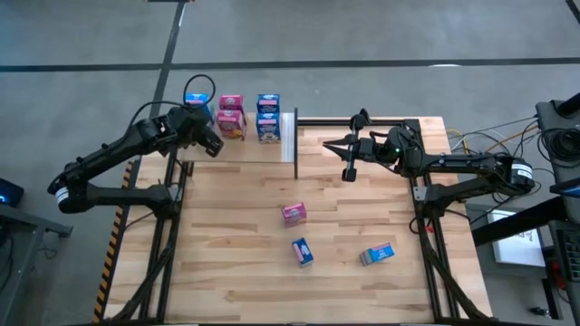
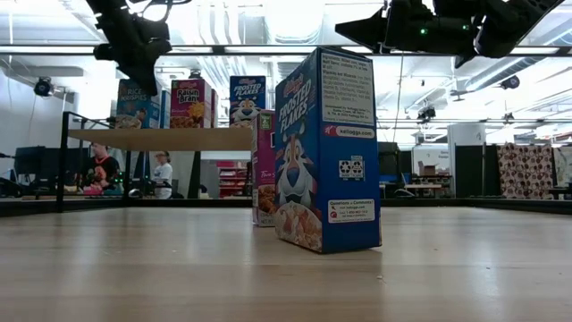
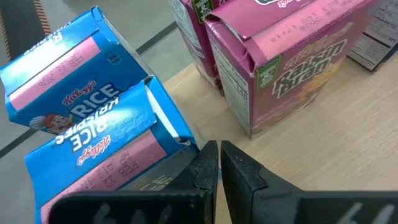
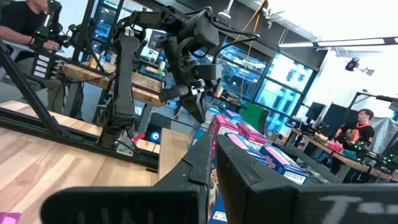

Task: Stack cereal on shelf
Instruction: Put the left light blue cereal box on the shelf

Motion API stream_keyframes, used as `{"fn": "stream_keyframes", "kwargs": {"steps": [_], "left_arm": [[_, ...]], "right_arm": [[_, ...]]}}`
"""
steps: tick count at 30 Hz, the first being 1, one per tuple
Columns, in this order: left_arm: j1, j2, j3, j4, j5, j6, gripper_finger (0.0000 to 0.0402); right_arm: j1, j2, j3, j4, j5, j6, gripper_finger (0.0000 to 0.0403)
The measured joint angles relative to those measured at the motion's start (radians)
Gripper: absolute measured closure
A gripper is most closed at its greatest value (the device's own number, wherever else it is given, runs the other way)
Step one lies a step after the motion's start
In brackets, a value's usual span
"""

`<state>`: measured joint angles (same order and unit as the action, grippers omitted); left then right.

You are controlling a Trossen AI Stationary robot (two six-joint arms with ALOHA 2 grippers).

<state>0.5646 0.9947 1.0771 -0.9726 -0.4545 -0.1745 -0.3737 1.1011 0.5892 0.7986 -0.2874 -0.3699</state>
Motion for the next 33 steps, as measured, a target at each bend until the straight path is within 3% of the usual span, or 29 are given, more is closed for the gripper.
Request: {"fn": "stream_keyframes", "kwargs": {"steps": [9,17,19,26,33], "left_arm": [[-0.002,-0.002,0.013,0.012,0.075,-0.002,0.04],[-0.028,-0.006,0.151,0.016,0.124,0.03,0.04],[-0.028,-0.007,0.18,0.017,0.101,0.048,0.04],[-0.026,-0.011,0.166,-0.029,-0.128,0.091,0.04],[-0.026,-0.005,0.106,-0.04,-0.139,0.083,0.04]], "right_arm": [[0.0,0.0,0.0,0.0,0.0,-0.001,0.039],[0.0,0.0,0.0,0.0,0.0,-0.001,0.039],[0.0,0.0,0.0,0.0,0.0,-0.001,0.039],[0.0,0.0,0.0,-0.001,0.0,-0.001,0.039],[0.0,0.0,0.0,-0.001,0.0,-0.001,0.039]]}}
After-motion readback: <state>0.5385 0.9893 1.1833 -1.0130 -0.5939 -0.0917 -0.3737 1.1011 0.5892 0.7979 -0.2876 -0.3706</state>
